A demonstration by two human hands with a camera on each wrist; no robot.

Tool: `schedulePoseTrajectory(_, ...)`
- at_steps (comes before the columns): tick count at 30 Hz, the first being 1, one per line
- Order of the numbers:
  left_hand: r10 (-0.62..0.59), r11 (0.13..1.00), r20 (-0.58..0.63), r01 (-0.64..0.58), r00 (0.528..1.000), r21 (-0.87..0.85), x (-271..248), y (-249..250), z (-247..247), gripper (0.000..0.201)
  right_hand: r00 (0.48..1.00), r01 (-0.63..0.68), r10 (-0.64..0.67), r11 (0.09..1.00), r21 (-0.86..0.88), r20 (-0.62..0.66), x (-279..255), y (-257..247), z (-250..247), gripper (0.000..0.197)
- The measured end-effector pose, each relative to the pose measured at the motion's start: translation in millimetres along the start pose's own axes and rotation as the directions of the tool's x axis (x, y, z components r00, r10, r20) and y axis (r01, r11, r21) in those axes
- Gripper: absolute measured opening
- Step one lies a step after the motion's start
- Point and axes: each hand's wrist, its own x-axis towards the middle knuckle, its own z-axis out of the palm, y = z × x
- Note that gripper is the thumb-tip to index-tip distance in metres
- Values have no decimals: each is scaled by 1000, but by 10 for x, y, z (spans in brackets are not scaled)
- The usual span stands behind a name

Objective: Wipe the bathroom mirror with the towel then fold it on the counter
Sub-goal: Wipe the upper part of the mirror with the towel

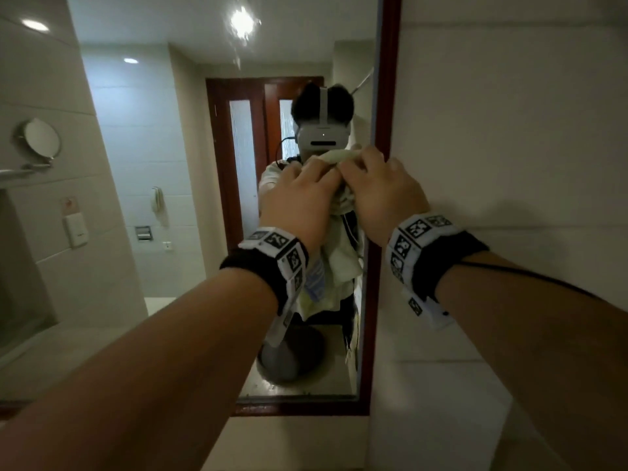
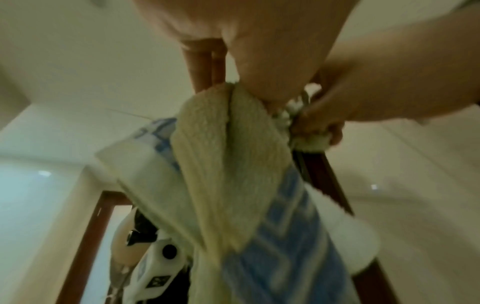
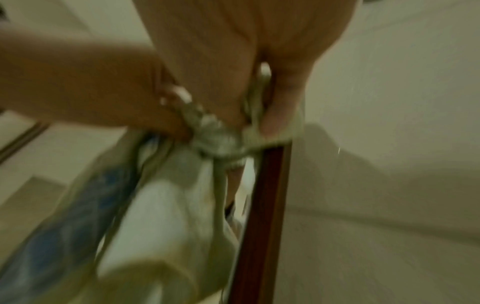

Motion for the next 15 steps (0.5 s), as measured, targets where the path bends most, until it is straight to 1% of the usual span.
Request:
schedulePoseTrajectory(2, 4, 1000, -38, -4, 999, 4, -140, 30, 167, 43, 999, -37, 38, 999, 33, -34, -173, -22, 232, 30)
schedulePoseTrajectory(6, 24, 1000, -98, -22, 995, 20, -467, 75, 534, 36, 997, -77, 78, 995, 65, -11, -527, -85, 598, 34)
schedulePoseTrajectory(8, 37, 999, -93, -35, 995, 17, -600, 72, 646, 38, 997, -75, 77, 996, 55, -26, -687, -110, 712, 37)
schedulePoseTrajectory(10, 33, 999, -80, -33, 996, 1, -713, 82, 726, 44, 996, -78, 79, 997, 23, -42, -801, -139, 816, 40)
schedulePoseTrajectory(12, 24, 999, -59, -26, 998, -25, -846, 97, 815, 47, 995, -93, 93, 996, 10, -44, -918, -163, 936, 38)
schedulePoseTrajectory(15, 58, 997, -47, -60, 997, -49, -1116, 97, 1008, 41, 994, -107, 107, 994, 28, -19, -1198, -220, 1145, 35)
